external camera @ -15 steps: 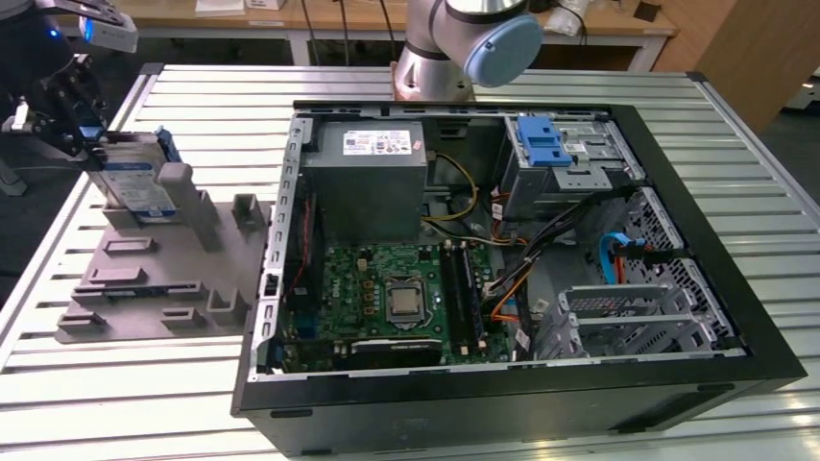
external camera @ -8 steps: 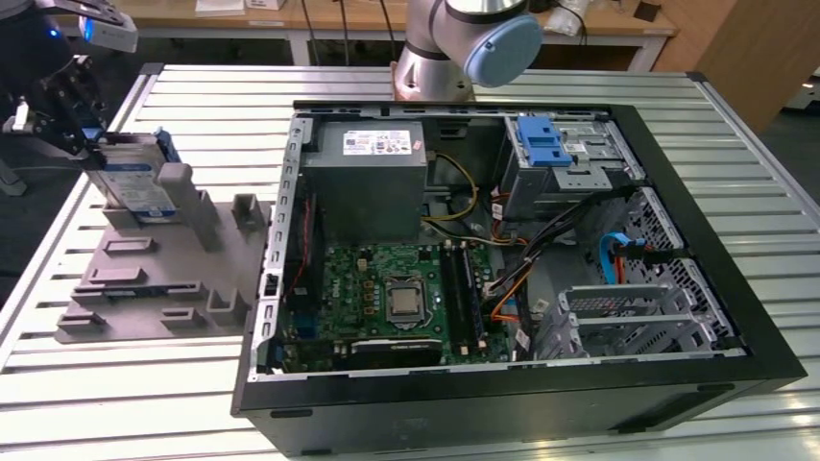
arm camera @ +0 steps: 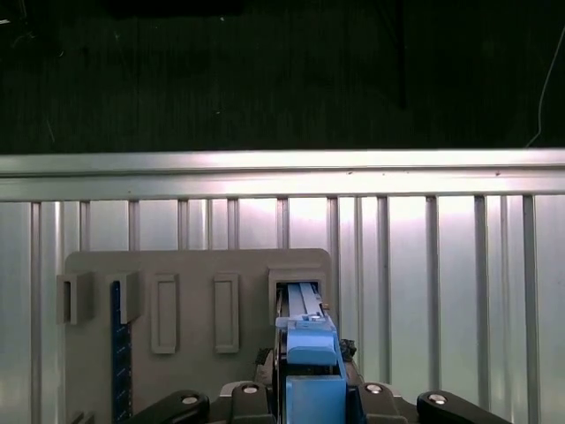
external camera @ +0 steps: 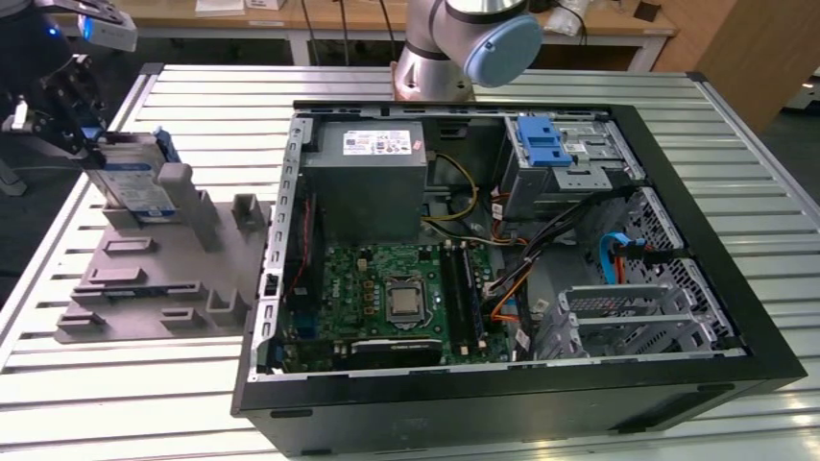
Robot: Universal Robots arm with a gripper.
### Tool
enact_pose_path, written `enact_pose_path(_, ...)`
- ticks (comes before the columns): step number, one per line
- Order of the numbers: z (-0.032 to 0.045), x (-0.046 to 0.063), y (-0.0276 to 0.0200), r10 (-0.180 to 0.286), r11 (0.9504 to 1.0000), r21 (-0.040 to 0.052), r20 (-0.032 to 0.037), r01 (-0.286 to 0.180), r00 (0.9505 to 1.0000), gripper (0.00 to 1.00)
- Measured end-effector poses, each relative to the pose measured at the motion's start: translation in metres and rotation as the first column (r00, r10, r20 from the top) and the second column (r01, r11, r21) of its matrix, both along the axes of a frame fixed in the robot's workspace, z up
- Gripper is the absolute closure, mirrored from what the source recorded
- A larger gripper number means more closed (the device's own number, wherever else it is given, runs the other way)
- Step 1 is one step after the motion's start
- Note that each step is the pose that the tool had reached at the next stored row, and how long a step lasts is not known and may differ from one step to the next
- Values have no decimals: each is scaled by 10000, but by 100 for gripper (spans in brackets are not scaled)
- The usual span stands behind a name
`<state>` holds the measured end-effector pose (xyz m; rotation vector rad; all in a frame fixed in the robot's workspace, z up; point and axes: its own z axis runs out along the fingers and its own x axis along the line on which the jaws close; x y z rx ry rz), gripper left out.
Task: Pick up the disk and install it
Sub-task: 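Pick up the disk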
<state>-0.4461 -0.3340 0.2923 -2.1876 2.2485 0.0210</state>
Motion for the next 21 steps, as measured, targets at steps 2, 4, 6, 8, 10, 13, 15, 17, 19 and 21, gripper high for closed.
enact_pose_path(2,4,0,0,0,10000,2,5,0,10000,64)
enact_pose_path(4,16,0,0,0,10000,0,0,0,10000,64)
enact_pose_path(6,28,0,0,0,10000,0,1,0,10000,64)
enact_pose_path(8,45,0,0,0,10000,0,2,0,10000,64)
enact_pose_path(10,62,0,0,0,10000,1,2,0,10000,64)
enact_pose_path(13,82,0,0,0,10000,1,2,0,10000,64)
enact_pose_path(15,96,0,0,0,10000,1,2,0,10000,64)
enact_pose_path(17,108,0,0,0,10000,1,3,0,10000,64)
enact_pose_path(19,119,0,0,0,10000,1,3,0,10000,64)
enact_pose_path(21,126,0,0,0,10000,2,5,0,10000,64)
